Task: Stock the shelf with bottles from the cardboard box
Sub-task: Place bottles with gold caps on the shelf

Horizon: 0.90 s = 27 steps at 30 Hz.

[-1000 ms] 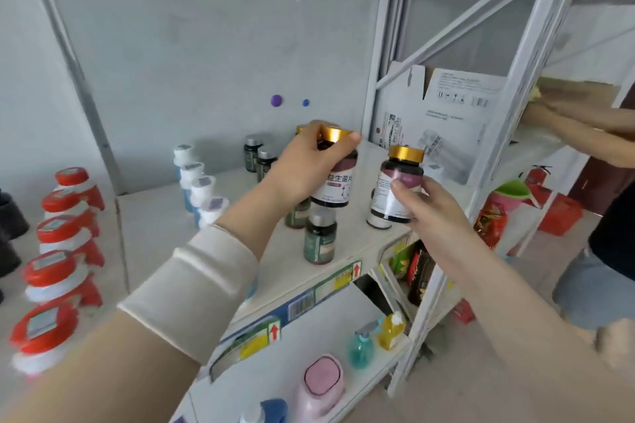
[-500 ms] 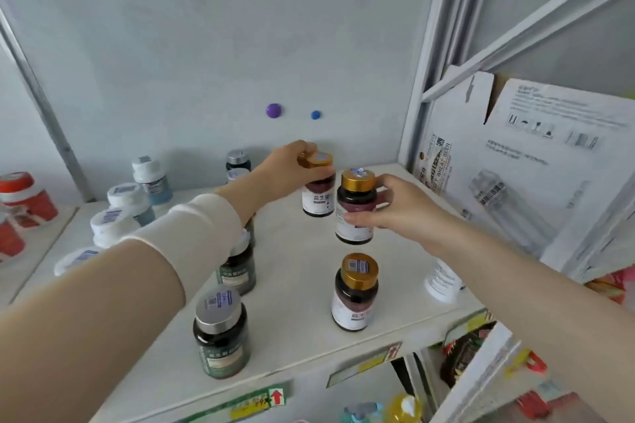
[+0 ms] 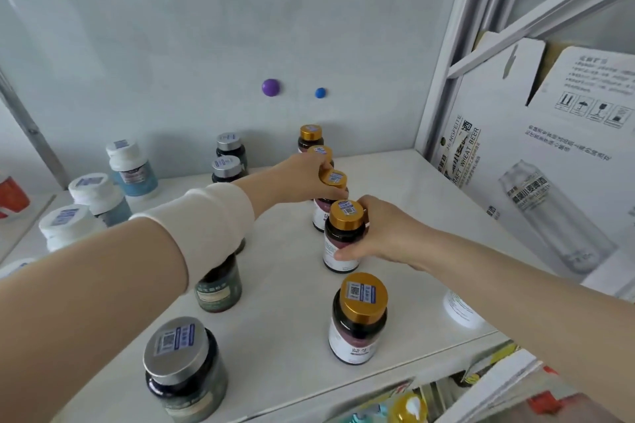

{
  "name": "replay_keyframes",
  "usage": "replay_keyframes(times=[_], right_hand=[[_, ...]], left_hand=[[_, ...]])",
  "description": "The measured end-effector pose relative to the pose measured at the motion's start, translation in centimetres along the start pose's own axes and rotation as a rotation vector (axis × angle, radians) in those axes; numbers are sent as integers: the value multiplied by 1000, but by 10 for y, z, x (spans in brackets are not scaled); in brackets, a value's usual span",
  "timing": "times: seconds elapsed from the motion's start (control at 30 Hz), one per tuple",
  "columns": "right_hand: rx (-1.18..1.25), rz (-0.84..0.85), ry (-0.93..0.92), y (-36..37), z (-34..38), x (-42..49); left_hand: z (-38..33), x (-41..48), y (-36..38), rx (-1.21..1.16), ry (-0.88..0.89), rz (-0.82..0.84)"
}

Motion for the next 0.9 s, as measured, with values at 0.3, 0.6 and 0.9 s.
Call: replay_keyframes(times=[0.3, 0.6, 0.9], right_hand=[[-42, 27, -60, -4, -5, -5], [-281, -54, -194, -57, 39, -20], [-413, -131, -655, 83, 193, -46]], left_hand=[[-10, -6, -4, -55, -39, 20], [-13, -75, -83, 134, -173, -248], [63, -249, -155, 859, -388, -342]])
Point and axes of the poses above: each hand's wrist, its own x-axis towards the middle knuckle, its own y-axis out of the palm, z = x × y, the point moved 1 cm from there along x, towards the middle knuckle, and after that the axes turned 7 degrees about -z, right-handed, at the moved point
